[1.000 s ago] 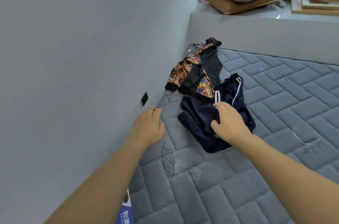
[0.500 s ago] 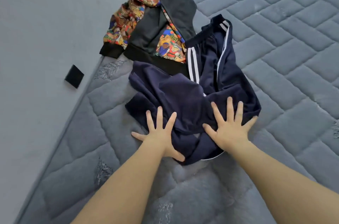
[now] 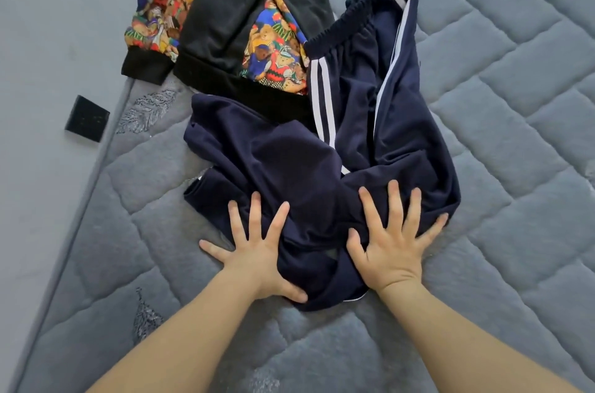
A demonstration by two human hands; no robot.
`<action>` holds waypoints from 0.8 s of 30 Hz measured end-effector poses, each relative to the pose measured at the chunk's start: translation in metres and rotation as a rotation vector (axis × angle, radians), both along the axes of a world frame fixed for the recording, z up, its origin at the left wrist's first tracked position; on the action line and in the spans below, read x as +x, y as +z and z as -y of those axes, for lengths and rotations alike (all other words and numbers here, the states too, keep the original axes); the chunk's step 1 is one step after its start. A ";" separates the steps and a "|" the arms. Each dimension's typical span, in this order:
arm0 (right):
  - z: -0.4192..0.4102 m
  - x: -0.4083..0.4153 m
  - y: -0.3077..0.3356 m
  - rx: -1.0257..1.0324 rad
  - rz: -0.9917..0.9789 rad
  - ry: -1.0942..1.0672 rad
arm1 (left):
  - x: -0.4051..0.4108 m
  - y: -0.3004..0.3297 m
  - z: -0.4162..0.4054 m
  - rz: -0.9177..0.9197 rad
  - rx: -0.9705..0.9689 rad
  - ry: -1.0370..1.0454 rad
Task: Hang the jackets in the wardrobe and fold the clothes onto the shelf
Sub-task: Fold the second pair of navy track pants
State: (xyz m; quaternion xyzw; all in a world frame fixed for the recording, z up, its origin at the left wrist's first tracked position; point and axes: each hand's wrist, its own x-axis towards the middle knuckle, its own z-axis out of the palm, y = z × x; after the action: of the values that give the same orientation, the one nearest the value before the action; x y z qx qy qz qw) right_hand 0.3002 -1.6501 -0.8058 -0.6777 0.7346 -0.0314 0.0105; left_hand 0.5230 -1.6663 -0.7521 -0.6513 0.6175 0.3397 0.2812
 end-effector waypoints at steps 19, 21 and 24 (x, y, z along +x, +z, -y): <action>0.042 0.032 0.060 -0.047 0.199 0.365 | 0.007 -0.015 -0.008 -0.054 -0.191 0.020; 0.031 0.028 0.070 -0.031 0.263 0.226 | 0.007 -0.012 -0.015 -0.048 -0.233 0.023; -0.008 0.007 0.080 -0.052 0.394 0.110 | 0.005 -0.002 -0.034 0.006 -0.316 0.034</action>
State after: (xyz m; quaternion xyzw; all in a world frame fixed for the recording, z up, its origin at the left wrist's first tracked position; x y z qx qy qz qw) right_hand 0.3076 -1.6422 -0.7262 -0.6977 0.6790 -0.1819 0.1382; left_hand 0.5277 -1.6327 -0.7542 -0.6987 0.6514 0.2411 0.1712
